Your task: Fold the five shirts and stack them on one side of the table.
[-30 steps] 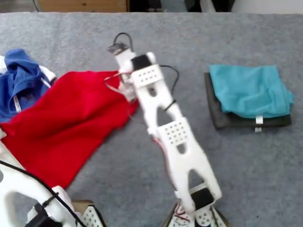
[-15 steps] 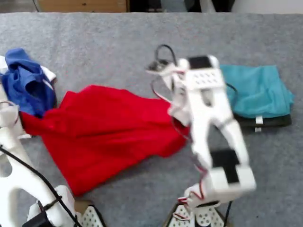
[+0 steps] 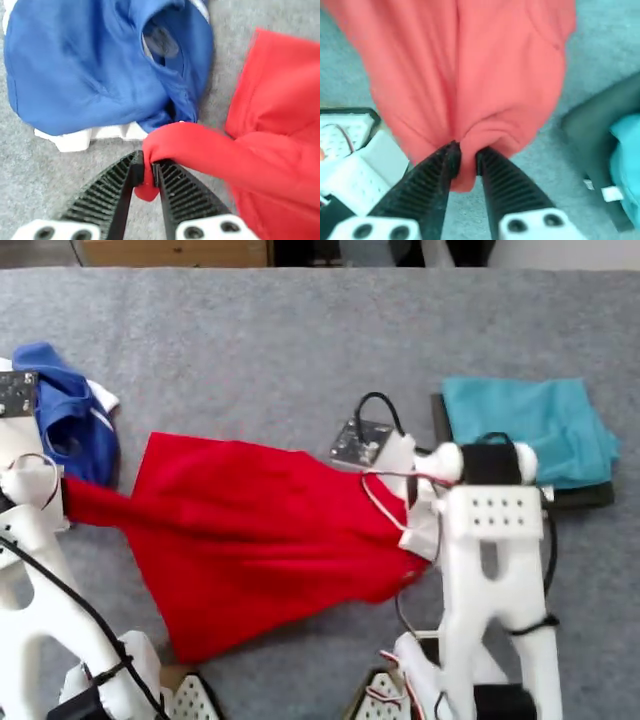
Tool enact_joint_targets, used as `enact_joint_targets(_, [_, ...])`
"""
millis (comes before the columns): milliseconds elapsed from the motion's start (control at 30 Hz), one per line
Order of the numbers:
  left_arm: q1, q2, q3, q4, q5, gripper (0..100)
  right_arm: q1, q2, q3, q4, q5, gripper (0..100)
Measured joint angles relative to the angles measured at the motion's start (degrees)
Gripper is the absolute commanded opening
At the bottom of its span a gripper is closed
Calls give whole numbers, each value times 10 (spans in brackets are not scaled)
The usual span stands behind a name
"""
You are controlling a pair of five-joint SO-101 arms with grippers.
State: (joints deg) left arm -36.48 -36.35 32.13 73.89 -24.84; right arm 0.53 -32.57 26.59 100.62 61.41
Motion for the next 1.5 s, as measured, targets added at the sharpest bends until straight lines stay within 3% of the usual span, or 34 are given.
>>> enact_joint_targets(100, [-18,0,0,5,-14,29,39,-19,0,1,0,226])
enact_joint_targets(233, [-36,0,0,5,-18,29,106,-20,-43,1,0,218])
enact_joint_targets(367, [-38,0,0,5,-18,29,113,-4,-92,1,-55,219])
enact_joint_targets(700, [-45,0,0,5,-18,29,-91,149,-245,-9,-295,219])
enact_joint_targets(867, [-47,0,0,23,-18,29,-230,309,-258,-91,-379,219])
enact_joint_targets(967, [-52,0,0,25,-18,29,-279,419,-262,-136,-410,218])
enact_joint_targets(1033, [-61,0,0,25,-19,29,-290,490,-280,-159,-417,194])
enact_joint_targets(1167, [-69,0,0,25,-19,29,-290,600,-328,-186,-418,8])
enact_joint_targets(1300, [-69,0,0,25,-19,29,-285,675,-376,-184,-420,18])
enact_joint_targets(1500, [-69,0,0,25,-19,29,-234,694,-399,-54,-386,15])
